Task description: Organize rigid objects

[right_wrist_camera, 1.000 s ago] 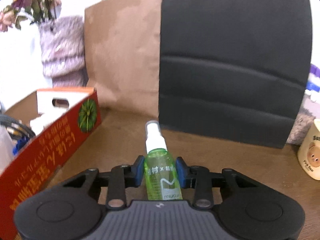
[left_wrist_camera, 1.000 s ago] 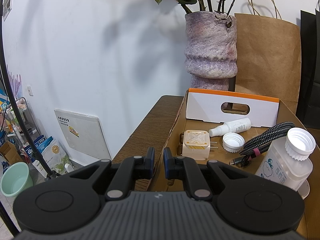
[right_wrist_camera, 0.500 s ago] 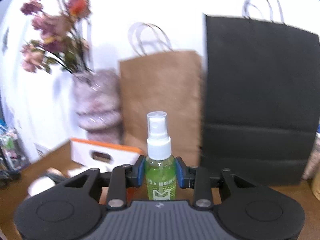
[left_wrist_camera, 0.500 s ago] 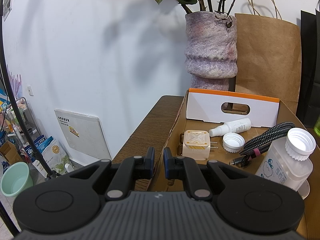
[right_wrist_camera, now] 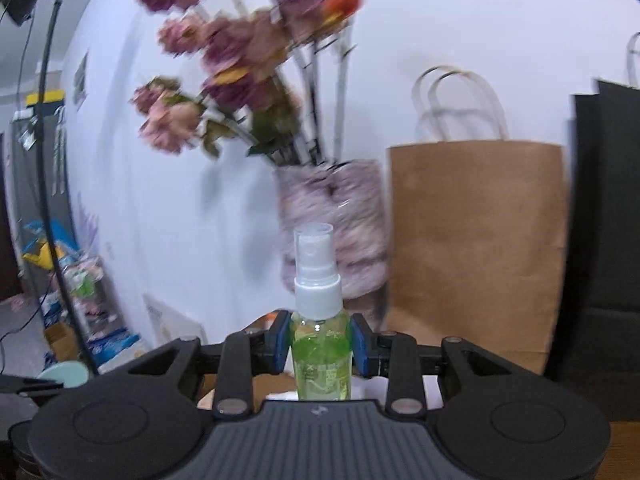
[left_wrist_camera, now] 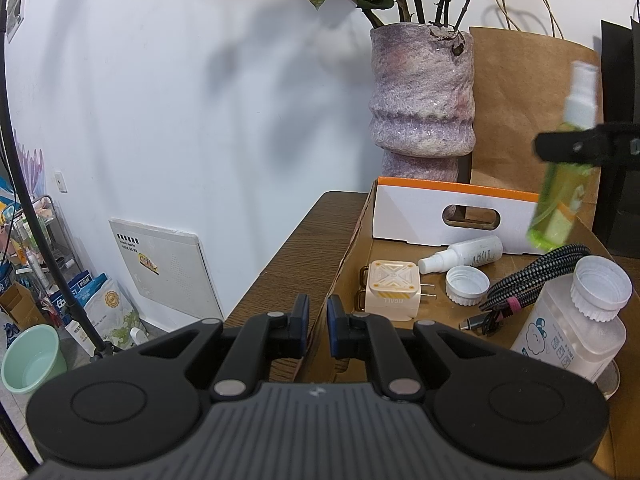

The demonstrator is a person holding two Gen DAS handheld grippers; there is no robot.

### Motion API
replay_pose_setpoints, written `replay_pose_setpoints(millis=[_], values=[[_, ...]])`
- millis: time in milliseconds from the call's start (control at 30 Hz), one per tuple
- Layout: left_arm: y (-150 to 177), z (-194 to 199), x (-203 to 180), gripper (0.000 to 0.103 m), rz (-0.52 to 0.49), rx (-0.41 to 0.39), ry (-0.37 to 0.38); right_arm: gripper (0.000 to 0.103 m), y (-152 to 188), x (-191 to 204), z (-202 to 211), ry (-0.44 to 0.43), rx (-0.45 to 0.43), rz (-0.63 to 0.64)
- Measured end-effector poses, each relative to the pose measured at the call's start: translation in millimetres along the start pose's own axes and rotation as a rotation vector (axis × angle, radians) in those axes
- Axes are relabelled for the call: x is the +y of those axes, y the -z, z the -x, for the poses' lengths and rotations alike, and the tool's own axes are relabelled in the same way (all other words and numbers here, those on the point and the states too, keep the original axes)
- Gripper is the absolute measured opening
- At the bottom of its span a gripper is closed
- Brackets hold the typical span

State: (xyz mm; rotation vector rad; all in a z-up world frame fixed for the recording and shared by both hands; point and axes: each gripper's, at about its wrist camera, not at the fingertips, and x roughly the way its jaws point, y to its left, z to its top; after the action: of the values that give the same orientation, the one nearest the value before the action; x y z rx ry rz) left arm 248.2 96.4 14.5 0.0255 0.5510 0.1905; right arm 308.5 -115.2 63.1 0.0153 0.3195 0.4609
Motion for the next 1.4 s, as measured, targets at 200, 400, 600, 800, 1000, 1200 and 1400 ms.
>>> replay_pose_setpoints(millis=[200, 400, 600, 800, 1000, 1200, 1400], values=[[0.1, 0.3, -0.4, 0.010, 0.001, 0.000, 0.001, 0.061, 5.4, 13.1, -10.2, -0.069, 0.068, 0.020], [-0.1, -0.1, -0.3, 0.010, 0.002, 0.001, 0.001, 0.103, 8.0, 15.9, 5.5, -0.053, 0.018, 0.033], [-1.1, 1.1, 2.4, 0.014, 0.016, 0.001, 0.014, 0.103, 14.0, 13.0, 23.0, -0.012, -0.006, 0.018], [-2.6, 36.8, 2.9, 0.087, 0.014, -0.137, 0.035, 0.103, 30.4, 18.3, 79.3, 0.077, -0.079, 0.036], [8.7, 109.7, 0.8, 0.103, -0.018, -0.284, 0.089, 0.103, 52.8, 26.8, 153.2, 0.133, -0.102, 0.053], [43.0, 181.3, -9.0, 0.103, -0.089, -0.293, 0.136, 0.103, 72.8, 42.3, 228.0, 0.169, -0.100, 0.050], [79.0, 236.4, -8.0, 0.103, -0.105, -0.257, 0.182, 0.103, 90.6, 59.9, 284.7, 0.184, -0.055, 0.028]])
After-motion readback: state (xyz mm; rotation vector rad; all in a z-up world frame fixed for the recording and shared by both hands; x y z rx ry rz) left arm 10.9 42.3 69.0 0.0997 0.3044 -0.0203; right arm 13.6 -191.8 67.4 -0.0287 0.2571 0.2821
